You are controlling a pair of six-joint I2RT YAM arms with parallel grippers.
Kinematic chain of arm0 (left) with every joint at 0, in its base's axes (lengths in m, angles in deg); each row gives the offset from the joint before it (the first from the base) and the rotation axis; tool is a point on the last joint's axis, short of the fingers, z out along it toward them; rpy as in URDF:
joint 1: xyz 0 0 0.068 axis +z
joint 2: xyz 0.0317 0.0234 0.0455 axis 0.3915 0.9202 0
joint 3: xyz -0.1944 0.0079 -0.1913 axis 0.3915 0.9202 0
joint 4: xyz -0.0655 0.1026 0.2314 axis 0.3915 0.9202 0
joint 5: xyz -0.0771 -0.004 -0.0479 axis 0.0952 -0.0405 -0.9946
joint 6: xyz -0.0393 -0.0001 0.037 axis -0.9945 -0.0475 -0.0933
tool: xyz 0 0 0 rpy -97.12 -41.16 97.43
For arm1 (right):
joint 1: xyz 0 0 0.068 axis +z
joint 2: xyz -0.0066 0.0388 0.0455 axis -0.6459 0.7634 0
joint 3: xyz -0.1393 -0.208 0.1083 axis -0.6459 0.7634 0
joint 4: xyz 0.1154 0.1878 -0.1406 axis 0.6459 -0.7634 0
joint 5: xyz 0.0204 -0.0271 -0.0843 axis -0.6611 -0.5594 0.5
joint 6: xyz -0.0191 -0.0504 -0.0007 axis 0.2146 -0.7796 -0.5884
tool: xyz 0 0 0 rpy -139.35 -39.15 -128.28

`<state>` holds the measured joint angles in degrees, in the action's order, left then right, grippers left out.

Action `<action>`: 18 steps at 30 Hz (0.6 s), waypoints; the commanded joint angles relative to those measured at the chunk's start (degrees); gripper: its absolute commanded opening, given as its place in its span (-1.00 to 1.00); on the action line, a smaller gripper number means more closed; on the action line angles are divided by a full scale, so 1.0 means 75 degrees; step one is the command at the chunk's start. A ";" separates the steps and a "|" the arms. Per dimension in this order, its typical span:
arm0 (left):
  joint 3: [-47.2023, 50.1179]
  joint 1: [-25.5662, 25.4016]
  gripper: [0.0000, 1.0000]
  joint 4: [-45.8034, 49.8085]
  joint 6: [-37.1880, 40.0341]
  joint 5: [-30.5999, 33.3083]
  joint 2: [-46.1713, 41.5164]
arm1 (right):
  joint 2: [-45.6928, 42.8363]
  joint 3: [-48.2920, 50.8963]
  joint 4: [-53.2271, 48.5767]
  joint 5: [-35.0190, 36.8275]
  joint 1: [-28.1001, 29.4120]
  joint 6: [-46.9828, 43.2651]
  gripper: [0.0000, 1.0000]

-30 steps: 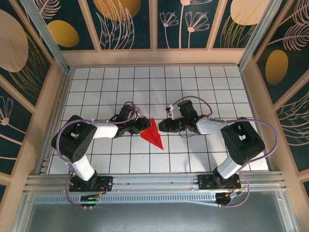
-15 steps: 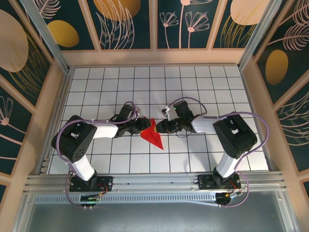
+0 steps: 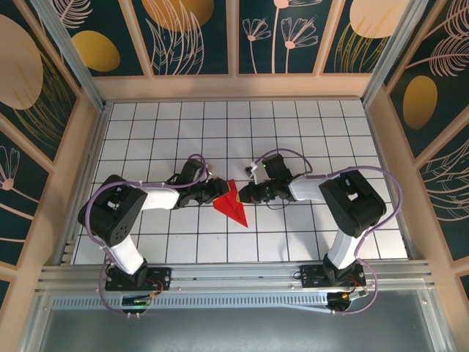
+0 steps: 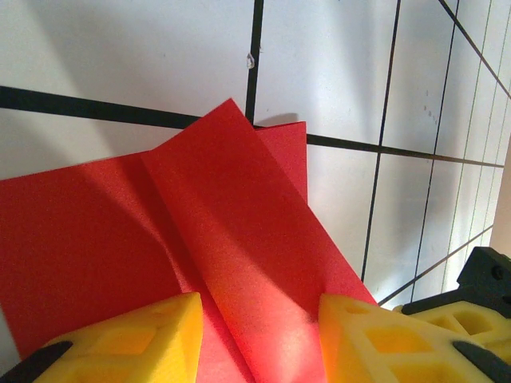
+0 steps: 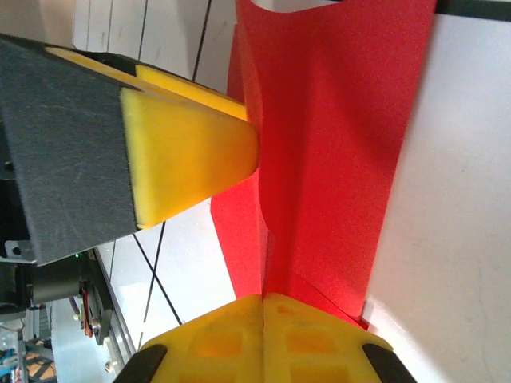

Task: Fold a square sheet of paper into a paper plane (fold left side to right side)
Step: Fourth fold the wing at the center of the table.

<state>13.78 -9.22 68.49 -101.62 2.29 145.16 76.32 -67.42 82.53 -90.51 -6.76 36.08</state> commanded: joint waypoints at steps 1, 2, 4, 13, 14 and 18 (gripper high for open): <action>0.0065 -0.0003 -0.15 0.0543 0.0213 0.0386 0.0229 | 0.0162 -0.0236 -0.0139 0.0145 0.0051 -0.0149 -1.00; 0.0057 -0.0005 -0.15 0.0549 0.0210 0.0386 0.0231 | 0.0182 -0.0243 -0.0178 0.0171 0.0048 -0.0184 -1.00; 0.0057 -0.0009 -0.15 0.0566 0.0223 0.0398 0.0227 | 0.0229 -0.0268 -0.0242 0.0218 0.0046 -0.0217 -1.00; 0.0076 -0.0009 -0.15 0.0562 0.0223 0.0392 0.0235 | 0.0373 -0.0374 -0.0378 0.0441 0.0060 -0.0307 -1.00; 0.0076 -0.0008 -0.15 0.0560 0.0226 0.0398 0.0229 | 0.0395 -0.0400 -0.0394 0.0468 0.0049 -0.0322 -1.00; 0.0076 -0.0010 -0.15 0.0564 0.0217 0.0398 0.0230 | 0.0460 -0.0446 -0.0465 0.0570 0.0049 -0.0363 -1.00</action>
<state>13.78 -9.22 68.47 -101.59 2.35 145.16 78.71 -69.24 80.39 -87.76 -6.76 34.66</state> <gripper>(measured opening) 0.425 0.049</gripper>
